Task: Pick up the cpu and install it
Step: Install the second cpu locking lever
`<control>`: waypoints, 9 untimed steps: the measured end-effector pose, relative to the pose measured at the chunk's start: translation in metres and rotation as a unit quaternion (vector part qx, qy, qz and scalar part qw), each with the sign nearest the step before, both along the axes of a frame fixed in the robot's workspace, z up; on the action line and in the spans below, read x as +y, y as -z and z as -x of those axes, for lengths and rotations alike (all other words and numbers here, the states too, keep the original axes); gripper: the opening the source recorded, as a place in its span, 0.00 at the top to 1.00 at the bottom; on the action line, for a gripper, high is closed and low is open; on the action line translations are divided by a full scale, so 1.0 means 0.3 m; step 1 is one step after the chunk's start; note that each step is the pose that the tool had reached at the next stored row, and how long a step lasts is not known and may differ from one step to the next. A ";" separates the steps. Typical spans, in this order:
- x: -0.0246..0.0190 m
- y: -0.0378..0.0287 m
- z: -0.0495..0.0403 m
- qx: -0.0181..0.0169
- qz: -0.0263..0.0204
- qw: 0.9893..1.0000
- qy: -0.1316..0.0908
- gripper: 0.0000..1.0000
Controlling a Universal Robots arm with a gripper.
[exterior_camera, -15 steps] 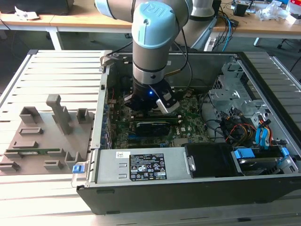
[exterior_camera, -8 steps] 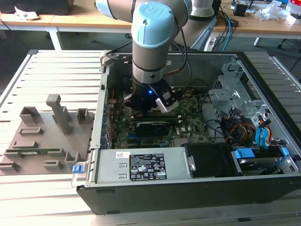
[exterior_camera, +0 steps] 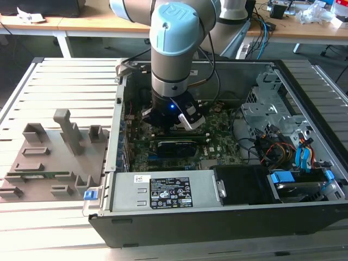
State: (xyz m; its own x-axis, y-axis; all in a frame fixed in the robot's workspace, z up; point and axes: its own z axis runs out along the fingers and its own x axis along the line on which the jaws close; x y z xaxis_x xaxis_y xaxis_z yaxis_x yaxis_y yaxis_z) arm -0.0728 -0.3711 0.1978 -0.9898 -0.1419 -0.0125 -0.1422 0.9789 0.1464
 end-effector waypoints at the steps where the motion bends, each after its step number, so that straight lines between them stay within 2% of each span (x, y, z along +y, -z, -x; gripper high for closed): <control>1: -0.005 0.000 0.000 0.000 0.000 1.000 0.000 0.89; 3: -0.011 0.000 0.000 0.000 0.000 1.000 0.000 0.89; 4: -0.012 -0.011 0.000 0.000 0.001 1.000 0.000 0.89; 7: -0.006 -0.032 -0.006 0.000 0.003 1.000 0.000 0.89; 9: -0.004 -0.035 -0.007 0.000 0.003 1.000 0.000 0.89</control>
State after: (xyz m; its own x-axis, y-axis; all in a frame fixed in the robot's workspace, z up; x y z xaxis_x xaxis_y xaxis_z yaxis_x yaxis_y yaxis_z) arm -0.0706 -0.3725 0.2083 -0.9898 -0.1419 -0.0118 -0.1422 0.9798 0.1408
